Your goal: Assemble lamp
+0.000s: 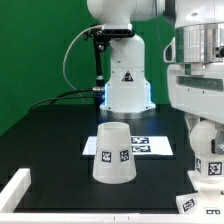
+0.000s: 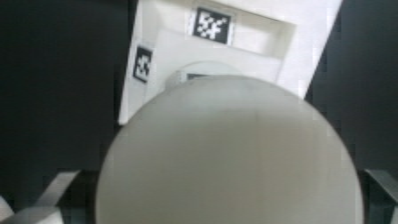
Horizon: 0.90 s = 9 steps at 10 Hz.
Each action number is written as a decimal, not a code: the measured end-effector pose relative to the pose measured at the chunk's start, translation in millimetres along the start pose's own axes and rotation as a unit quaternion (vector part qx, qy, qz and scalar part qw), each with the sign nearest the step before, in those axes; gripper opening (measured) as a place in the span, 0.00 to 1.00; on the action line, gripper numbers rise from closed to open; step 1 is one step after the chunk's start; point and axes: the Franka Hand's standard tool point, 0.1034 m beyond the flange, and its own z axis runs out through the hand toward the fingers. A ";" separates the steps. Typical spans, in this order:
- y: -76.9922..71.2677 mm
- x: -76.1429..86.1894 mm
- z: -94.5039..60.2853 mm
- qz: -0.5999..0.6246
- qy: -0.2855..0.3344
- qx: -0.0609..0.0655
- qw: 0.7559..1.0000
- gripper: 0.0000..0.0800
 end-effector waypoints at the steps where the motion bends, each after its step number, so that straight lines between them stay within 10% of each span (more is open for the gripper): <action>1: -2.1 -4.5 -0.8 0.085 -0.011 0.005 0.996 0.72; 9: -3.9 -6.6 -5.9 0.160 -0.041 0.011 0.986 0.86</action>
Offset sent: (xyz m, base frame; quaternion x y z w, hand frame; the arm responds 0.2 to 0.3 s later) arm 0.0133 -0.0070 0.0133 0.0246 -0.0466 0.1728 0.9835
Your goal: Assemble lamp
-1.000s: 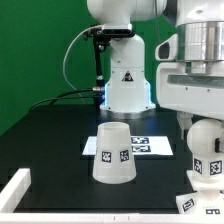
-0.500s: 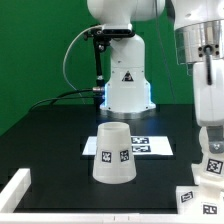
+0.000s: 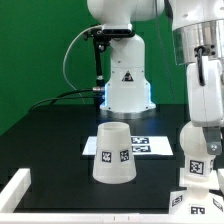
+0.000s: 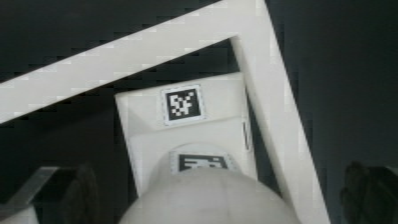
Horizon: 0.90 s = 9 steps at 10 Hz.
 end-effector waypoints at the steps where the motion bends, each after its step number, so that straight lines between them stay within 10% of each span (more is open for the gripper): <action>1: 0.8 -1.2 -9.1 -0.013 -0.006 0.003 1.000 0.87; 4: -15.7 -0.7 -56.1 -0.037 -0.032 0.019 0.999 0.87; 9: -11.8 -0.6 -48.9 -0.039 -0.028 0.016 0.999 0.87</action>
Offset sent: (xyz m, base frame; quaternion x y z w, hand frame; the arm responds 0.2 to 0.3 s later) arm 0.0189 -0.0163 0.0688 -0.0137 -0.0667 -0.0001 0.9977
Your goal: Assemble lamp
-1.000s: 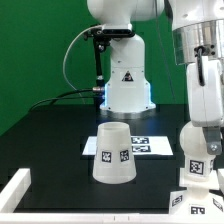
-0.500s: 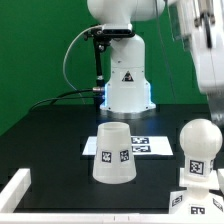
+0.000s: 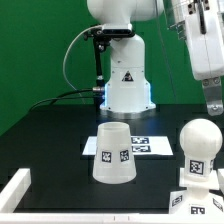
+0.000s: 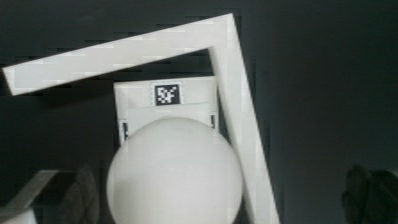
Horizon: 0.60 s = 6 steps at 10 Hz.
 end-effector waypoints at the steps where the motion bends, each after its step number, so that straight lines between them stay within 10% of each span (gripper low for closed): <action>1: 2.9 4.6 -1.3 -0.038 -0.002 -0.002 0.999 0.87; 5: 38.4 51.3 -28.1 -0.216 -0.046 -0.043 0.974 0.87; 6: 34.1 51.0 -28.8 -0.206 -0.035 -0.024 0.978 0.87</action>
Offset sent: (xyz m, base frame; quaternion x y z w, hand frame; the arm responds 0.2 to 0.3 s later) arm -0.0552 -0.0245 0.0118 -0.0951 -0.1020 -0.2025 0.9693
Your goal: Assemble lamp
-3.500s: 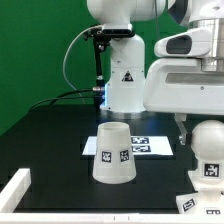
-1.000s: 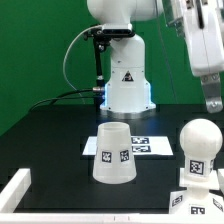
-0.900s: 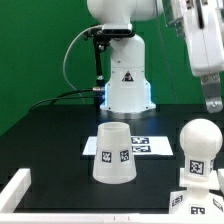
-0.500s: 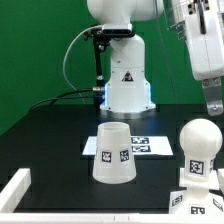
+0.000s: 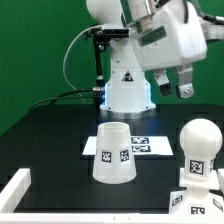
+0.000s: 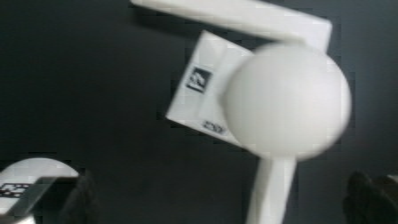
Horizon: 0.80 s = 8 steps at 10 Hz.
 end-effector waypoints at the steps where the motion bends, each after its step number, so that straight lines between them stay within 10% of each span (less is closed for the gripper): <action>1: 0.9 -1.1 1.3 -0.001 -0.001 -0.002 1.000 0.87; 4: 5.5 3.2 2.0 -0.021 0.000 -0.004 1.000 0.87; 8: 66.6 33.1 17.7 -0.179 0.004 -0.067 0.982 0.87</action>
Offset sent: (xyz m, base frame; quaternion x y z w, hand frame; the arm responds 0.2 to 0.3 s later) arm 0.0000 0.0000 0.0000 0.0000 0.0000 0.0000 1.0000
